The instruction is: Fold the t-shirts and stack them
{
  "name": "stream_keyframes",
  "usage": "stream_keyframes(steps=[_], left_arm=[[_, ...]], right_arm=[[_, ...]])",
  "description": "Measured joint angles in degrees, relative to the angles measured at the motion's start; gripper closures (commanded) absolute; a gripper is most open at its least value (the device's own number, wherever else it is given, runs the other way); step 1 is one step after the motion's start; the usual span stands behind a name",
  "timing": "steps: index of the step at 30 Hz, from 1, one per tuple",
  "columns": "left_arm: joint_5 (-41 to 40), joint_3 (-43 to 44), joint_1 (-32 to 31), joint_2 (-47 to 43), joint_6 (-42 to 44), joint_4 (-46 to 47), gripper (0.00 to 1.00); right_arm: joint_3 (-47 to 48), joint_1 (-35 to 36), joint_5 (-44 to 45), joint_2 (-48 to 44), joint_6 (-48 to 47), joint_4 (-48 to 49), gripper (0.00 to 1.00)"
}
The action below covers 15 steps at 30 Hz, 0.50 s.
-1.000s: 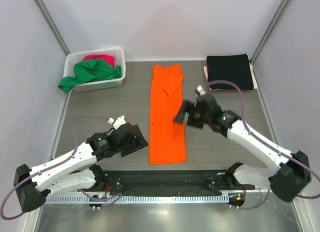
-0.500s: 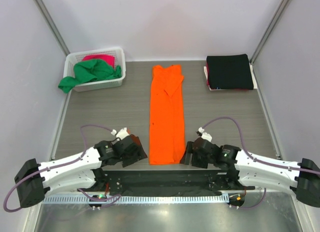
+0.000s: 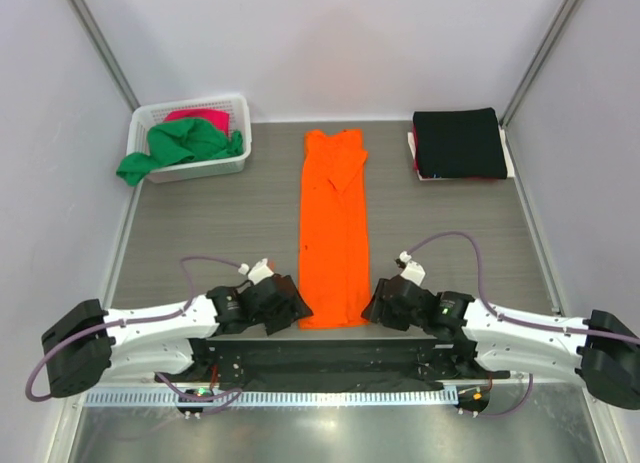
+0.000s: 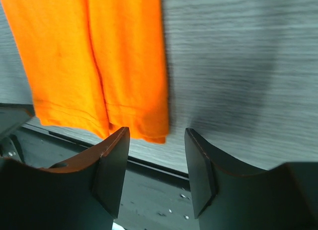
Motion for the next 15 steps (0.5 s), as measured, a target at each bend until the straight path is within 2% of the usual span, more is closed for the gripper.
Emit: stream_keyframes(steps=[2,5,11,13,14,15], left_arm=[[0.1,0.3,-0.7,1.6,-0.2,2.1,0.36],[0.2,0.6,-1.4,3.5,-0.4,4.1,0.43],[0.0,0.5,-1.9,4.6,-1.2,4.5,0.62],[0.0,0.4,-1.9,4.9,-1.3,4.4,0.77],[-0.2,0.4,-1.9,5.0,-1.4,4.3,0.83],[-0.3,0.4,-2.0,5.2,-1.4,4.2,0.95]], right_arm=[[0.0,0.0,0.0,1.3,0.0,1.9,0.48],[-0.3,0.0,-0.1,2.8,0.0,4.3,0.56],[-1.2,0.0,-0.2,3.1,0.2,5.9,0.73],[-1.5,0.0,-0.2,3.1,0.3,6.1,0.82],[-1.7,0.0,-0.3,3.1,0.4,6.1,0.90],[-1.8,0.0,-0.3,3.1,0.4,6.2,0.94]])
